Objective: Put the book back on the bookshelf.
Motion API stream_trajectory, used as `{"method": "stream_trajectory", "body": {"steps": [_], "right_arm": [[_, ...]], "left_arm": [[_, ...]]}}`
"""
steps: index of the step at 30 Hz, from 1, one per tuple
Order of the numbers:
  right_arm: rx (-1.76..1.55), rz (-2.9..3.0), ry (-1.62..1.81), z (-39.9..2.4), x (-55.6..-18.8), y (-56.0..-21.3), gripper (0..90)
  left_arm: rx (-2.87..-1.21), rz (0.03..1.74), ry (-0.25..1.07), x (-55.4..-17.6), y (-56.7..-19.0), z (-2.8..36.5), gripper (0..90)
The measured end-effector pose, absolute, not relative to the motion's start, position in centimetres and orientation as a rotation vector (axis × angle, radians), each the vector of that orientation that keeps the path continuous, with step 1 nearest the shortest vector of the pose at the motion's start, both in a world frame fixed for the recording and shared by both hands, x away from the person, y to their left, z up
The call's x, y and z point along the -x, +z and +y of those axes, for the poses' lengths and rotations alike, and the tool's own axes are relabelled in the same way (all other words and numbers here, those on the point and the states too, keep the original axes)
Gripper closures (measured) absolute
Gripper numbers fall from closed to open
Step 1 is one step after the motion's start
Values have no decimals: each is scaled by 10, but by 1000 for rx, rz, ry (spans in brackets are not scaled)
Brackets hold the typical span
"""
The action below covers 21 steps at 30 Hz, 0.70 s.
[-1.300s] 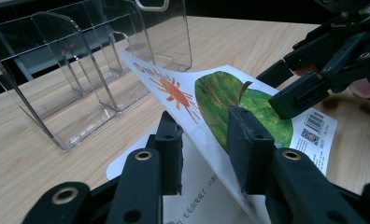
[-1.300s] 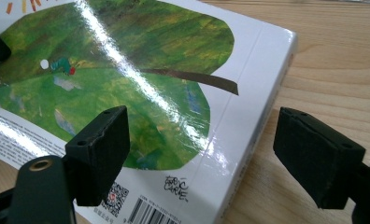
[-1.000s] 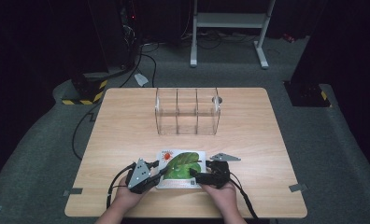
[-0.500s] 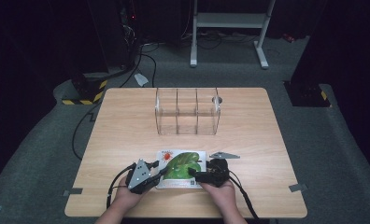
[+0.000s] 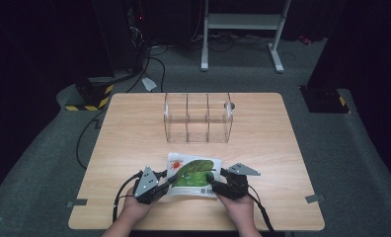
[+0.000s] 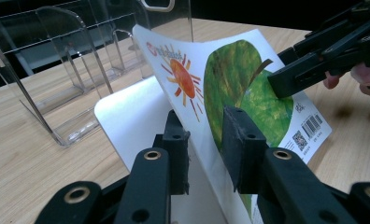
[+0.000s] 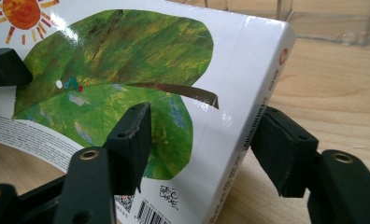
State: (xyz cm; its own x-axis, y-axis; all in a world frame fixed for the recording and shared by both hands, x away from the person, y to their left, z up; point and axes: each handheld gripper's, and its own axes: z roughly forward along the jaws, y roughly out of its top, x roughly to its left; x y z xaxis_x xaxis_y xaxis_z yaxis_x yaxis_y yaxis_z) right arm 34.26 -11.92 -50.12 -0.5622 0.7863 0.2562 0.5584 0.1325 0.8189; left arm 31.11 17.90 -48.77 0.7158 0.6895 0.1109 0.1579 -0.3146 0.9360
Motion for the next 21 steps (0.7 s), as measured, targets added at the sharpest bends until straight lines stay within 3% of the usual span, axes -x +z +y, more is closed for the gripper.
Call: {"method": "stream_trajectory", "body": {"steps": [9, 21], "right_arm": [[-1270, 2060, 1410, -126, -333, -491, 500], [-1204, 2011, 1409, -135, -320, -488, 521]], "left_arm": [[-1874, 677, 628, -312, -491, 177, 730], [-1926, 678, 629, -314, -499, 170, 744]]}}
